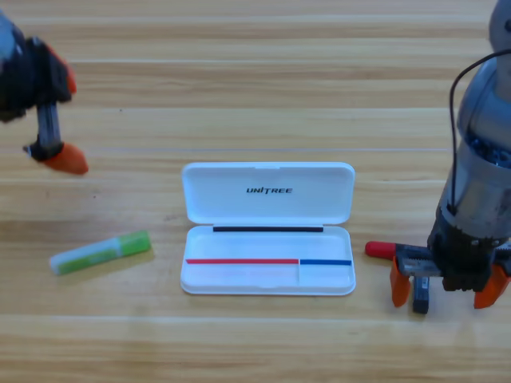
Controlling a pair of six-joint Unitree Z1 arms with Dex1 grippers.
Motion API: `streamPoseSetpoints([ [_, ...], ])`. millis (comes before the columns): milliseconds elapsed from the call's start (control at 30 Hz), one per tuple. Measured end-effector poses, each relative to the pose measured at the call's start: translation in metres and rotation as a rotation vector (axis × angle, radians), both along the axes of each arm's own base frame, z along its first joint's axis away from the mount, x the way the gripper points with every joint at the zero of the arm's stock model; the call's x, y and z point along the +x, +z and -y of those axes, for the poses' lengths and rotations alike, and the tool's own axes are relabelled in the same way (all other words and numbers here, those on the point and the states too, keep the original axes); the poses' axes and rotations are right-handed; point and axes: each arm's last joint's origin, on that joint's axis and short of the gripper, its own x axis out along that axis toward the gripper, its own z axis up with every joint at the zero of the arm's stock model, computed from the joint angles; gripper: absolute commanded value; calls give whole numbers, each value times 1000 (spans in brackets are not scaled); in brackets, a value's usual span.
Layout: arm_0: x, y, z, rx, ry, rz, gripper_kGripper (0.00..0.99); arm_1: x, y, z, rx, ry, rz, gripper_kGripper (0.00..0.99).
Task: Clean up eraser and pencils
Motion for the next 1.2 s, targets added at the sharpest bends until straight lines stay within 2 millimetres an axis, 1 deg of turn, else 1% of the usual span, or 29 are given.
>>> streamPoseSetpoints([
  [100,8,-26,3,71,34,-61,990,6,-9,0,3,-11,11,920],
  [133,11,-34,5,81,58,-82,990,7,-10,0,7,-13,16,905],
  [233,20,-50,10,97,83,-130,988,11,-15,-1,9,-19,25,891],
  [267,22,-54,12,98,83,-146,988,11,-15,0,8,-20,24,861],
  [300,23,-57,13,95,80,-159,988,11,-15,0,9,-21,24,810],
  [400,25,-64,16,73,77,-199,990,12,-15,0,10,-22,26,718],
  [433,25,-66,17,68,76,-208,990,12,-15,0,11,-24,27,655],
  [500,25,-67,18,49,77,-226,990,13,-15,1,12,-27,27,474],
  [533,24,-68,18,42,79,-232,990,13,-15,1,12,-27,27,400],
  [633,25,-71,19,42,83,-244,989,14,-16,2,11,-25,25,199],
  [733,25,-79,19,56,87,-266,989,15,-16,2,15,1,23,9],
  [833,25,-90,19,74,88,-292,989,15,-17,2,29,34,13,0],
  [933,23,-97,18,77,88,-296,989,13,-14,2,41,96,-29,0],
  [1000,22,-100,17,80,88,-300,989,9,-4,1,26,219,-78,0],
  [1033,21,-101,17,80,88,-299,989,10,6,-1,23,299,-86,0],
  [1167,20,-107,16,71,84,-293,989,9,63,-11,76,616,-16,0],
  [1200,18,-110,15,71,83,-293,989,8,76,-14,94,760,20,0],
])
